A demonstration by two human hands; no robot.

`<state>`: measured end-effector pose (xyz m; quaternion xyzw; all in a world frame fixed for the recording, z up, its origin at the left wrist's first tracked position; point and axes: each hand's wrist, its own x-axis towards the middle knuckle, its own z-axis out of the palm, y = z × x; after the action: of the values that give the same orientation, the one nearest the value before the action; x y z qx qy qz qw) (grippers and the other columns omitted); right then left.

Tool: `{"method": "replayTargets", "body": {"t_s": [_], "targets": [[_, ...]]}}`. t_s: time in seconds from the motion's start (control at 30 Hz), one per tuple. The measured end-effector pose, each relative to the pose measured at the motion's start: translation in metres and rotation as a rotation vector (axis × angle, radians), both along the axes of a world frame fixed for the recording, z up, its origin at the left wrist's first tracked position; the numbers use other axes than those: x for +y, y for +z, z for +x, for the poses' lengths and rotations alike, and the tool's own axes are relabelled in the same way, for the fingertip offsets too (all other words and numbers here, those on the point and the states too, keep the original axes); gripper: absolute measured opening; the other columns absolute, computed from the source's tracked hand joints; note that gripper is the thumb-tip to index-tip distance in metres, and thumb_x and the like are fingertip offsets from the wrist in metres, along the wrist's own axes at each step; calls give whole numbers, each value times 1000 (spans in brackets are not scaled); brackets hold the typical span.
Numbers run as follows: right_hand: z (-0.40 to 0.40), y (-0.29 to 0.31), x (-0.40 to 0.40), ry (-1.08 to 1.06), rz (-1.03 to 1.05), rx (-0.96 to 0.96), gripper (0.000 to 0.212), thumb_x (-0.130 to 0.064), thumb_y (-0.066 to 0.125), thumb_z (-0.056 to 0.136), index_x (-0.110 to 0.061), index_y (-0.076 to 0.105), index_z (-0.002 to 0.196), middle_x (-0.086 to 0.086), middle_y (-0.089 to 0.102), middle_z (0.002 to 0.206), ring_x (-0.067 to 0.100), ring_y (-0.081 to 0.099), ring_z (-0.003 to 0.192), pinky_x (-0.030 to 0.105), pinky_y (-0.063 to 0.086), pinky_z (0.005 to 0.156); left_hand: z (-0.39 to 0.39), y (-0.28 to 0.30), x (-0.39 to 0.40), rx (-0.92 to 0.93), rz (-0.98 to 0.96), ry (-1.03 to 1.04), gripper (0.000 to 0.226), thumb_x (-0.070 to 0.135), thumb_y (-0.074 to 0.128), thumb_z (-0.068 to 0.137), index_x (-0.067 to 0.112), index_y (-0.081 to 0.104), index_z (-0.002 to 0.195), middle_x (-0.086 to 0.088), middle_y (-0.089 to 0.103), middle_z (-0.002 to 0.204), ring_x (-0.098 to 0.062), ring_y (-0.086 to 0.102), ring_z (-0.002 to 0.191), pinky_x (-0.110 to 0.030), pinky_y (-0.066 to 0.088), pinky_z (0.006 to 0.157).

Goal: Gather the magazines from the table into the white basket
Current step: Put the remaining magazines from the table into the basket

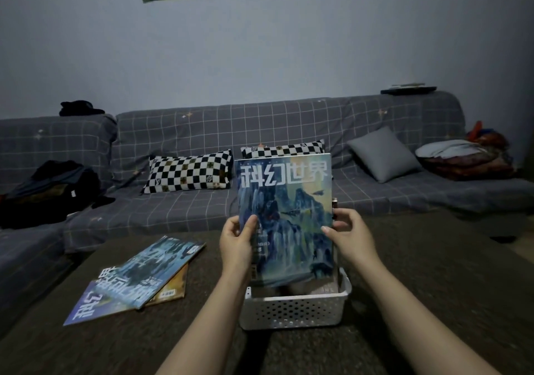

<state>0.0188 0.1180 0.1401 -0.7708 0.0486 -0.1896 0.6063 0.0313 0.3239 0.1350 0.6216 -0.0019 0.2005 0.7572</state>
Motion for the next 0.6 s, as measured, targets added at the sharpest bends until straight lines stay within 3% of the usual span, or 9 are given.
{"method": "replayTargets", "body": {"t_s": [0.23, 0.33, 0.47, 0.6], "targets": [[7, -40, 6, -285, -78, -57, 24, -21, 74, 76, -20, 53, 89, -3, 59, 78, 13, 57, 71, 23, 40, 53, -1, -42, -13, -15, 3, 229, 13, 19, 70, 84, 16, 58, 90, 0, 60, 83, -12, 56, 75, -12, 48, 60], [4, -56, 7, -340, -101, -42, 21, -22, 73, 77, -21, 53, 83, -3, 60, 74, 14, 59, 68, 28, 46, 56, -2, -61, -17, 61, -49, 276, 11, 18, 69, 85, 21, 57, 85, 0, 60, 85, -13, 57, 78, -18, 47, 66], [1, -70, 8, -370, -120, -8, 15, -22, 70, 80, -20, 55, 82, -2, 61, 77, 14, 59, 69, 34, 52, 61, 1, -72, -18, 224, -270, 247, 13, 11, 69, 84, 13, 57, 81, -1, 63, 86, -14, 60, 78, -32, 51, 72], [3, -69, 5, -401, -111, -28, 10, -23, 68, 82, -19, 58, 80, -2, 61, 77, 14, 59, 71, 36, 52, 64, 4, -71, -7, 270, -89, 255, 14, 13, 73, 80, 11, 60, 79, 6, 64, 79, -12, 61, 75, -26, 49, 64]]}}
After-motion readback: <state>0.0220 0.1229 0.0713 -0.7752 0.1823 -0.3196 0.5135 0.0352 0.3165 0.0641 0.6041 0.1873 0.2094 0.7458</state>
